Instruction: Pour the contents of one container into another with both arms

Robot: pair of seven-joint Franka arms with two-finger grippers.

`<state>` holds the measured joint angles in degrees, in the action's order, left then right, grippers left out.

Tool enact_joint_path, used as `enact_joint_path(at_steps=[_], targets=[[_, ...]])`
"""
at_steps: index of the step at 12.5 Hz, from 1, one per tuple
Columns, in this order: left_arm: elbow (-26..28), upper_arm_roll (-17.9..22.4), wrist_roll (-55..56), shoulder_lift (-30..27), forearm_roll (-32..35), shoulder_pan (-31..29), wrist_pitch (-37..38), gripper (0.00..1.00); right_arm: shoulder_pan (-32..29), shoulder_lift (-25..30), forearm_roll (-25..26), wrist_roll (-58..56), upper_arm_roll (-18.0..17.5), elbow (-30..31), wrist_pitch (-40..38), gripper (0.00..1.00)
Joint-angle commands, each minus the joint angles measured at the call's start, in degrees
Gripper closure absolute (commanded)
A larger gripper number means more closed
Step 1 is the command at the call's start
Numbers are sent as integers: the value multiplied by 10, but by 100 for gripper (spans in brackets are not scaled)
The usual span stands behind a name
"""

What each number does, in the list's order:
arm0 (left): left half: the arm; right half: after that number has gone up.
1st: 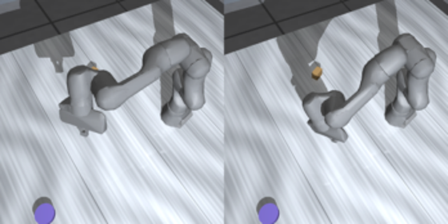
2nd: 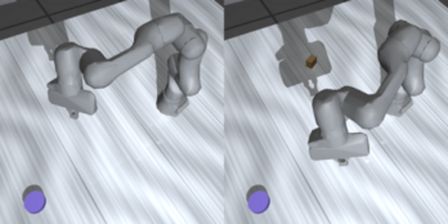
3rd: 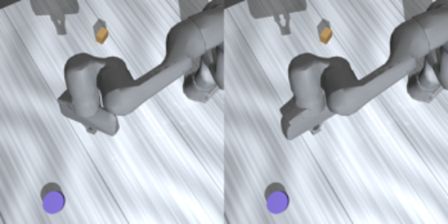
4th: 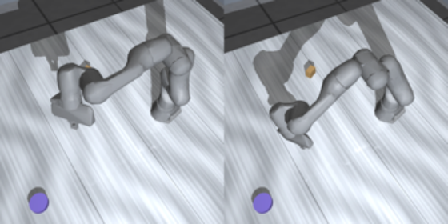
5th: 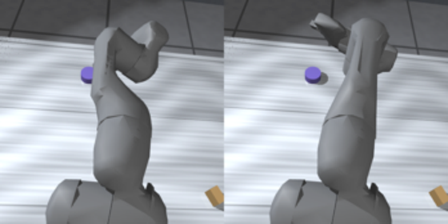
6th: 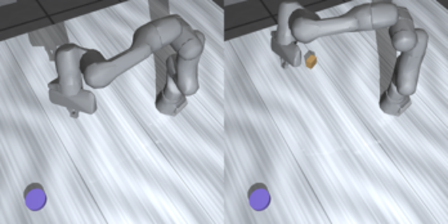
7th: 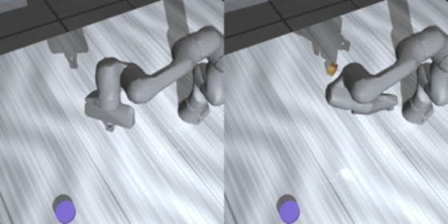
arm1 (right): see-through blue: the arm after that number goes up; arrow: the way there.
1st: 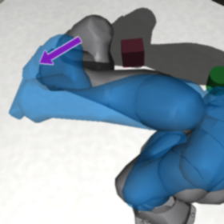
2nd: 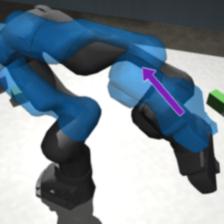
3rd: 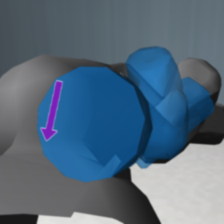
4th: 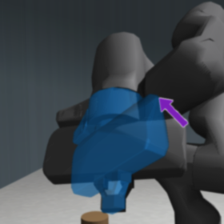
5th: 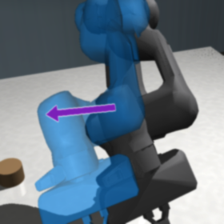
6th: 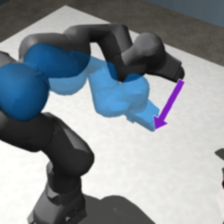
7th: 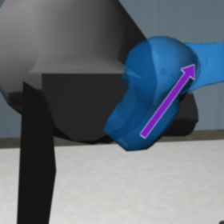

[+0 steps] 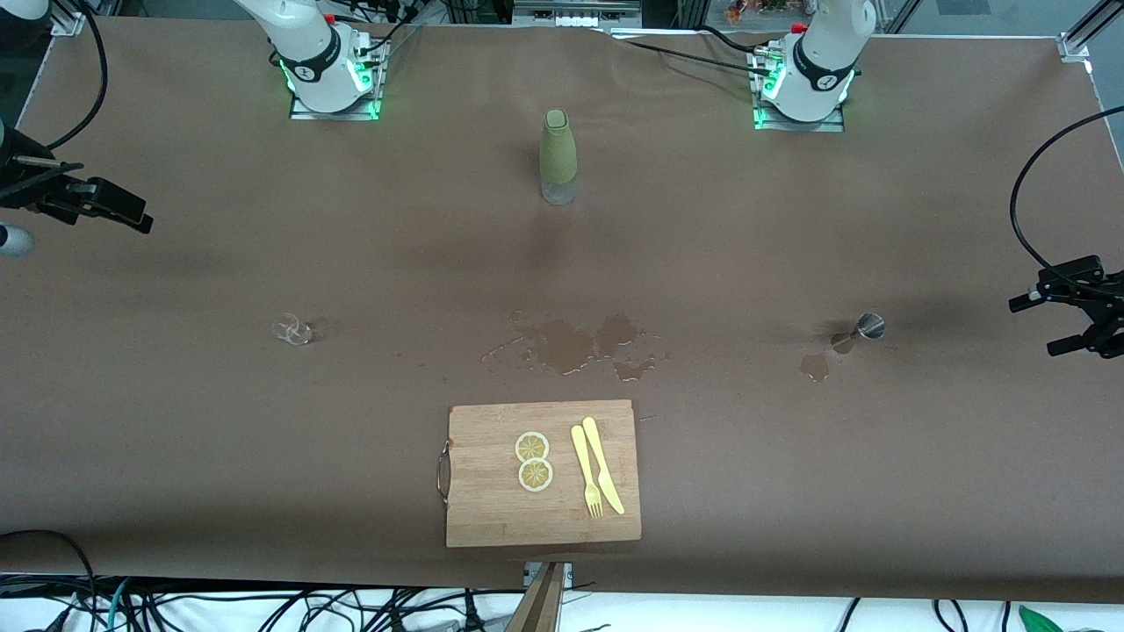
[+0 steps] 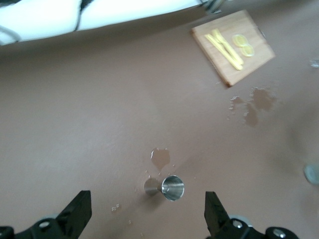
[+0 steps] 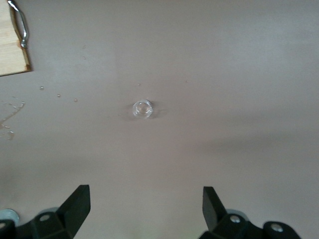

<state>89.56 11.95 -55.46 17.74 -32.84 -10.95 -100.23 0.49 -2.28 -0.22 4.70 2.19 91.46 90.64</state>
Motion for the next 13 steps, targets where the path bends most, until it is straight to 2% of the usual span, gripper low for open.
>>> enact_joint_path(at_steps=[1, 5, 7, 10, 13], targets=[[21, -53, 165, -49, 91, 1, -22, 0, 0, -4, -7, 8, -2, -11, -4, 0], [33, -103, 391, -94, 188, 8, -11, 0, 0, -2, -1, -2, -3, -8, -6, 0], [28, -124, 518, -115, 261, 18, 36, 0, 0, -1, 0, -7, -3, -6, -9, 0], [26, -125, 532, -143, 318, 20, 70, 0, 0, -2, 0, -24, -3, -7, 9, 0], [25, -124, 526, -149, 324, 20, 108, 0, 0, -4, 1, -24, -1, -8, 24, 0]])
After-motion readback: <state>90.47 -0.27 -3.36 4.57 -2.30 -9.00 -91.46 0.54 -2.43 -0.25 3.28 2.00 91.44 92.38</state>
